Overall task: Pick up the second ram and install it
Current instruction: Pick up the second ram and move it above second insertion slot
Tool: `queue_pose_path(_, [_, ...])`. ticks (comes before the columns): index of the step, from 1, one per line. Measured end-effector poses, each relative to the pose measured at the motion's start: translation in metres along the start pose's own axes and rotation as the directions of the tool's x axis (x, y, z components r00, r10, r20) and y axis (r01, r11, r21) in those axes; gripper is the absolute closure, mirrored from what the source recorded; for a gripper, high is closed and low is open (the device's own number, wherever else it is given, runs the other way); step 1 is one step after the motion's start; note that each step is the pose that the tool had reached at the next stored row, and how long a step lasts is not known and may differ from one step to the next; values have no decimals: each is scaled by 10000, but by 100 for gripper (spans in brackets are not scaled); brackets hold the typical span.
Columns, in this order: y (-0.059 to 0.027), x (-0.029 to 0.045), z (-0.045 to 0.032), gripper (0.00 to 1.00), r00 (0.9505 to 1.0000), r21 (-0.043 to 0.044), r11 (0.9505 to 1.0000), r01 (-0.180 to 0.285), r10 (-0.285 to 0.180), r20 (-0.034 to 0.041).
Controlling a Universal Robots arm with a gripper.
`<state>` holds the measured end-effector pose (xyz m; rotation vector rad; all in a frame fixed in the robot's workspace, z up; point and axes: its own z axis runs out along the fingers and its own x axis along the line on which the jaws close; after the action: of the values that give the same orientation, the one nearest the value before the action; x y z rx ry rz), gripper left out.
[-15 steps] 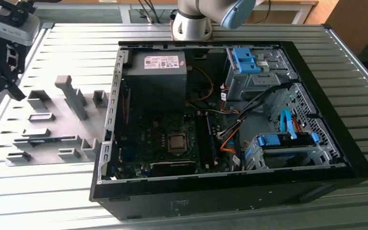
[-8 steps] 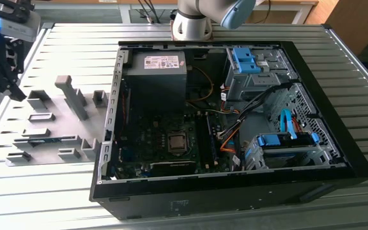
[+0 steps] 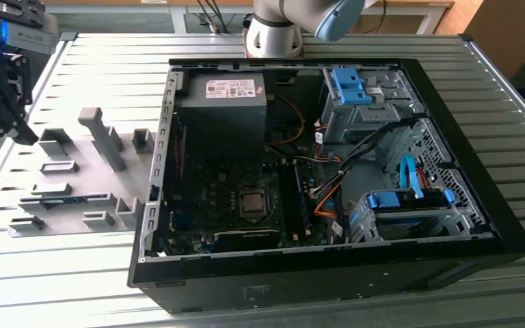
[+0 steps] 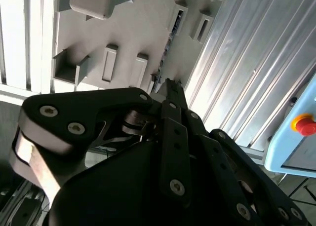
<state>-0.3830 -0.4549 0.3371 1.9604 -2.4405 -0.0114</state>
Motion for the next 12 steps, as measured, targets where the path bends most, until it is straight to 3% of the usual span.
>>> queue_pose_path(12, [0, 0, 0, 89, 10000, 1, 10000, 9, -9, -2])
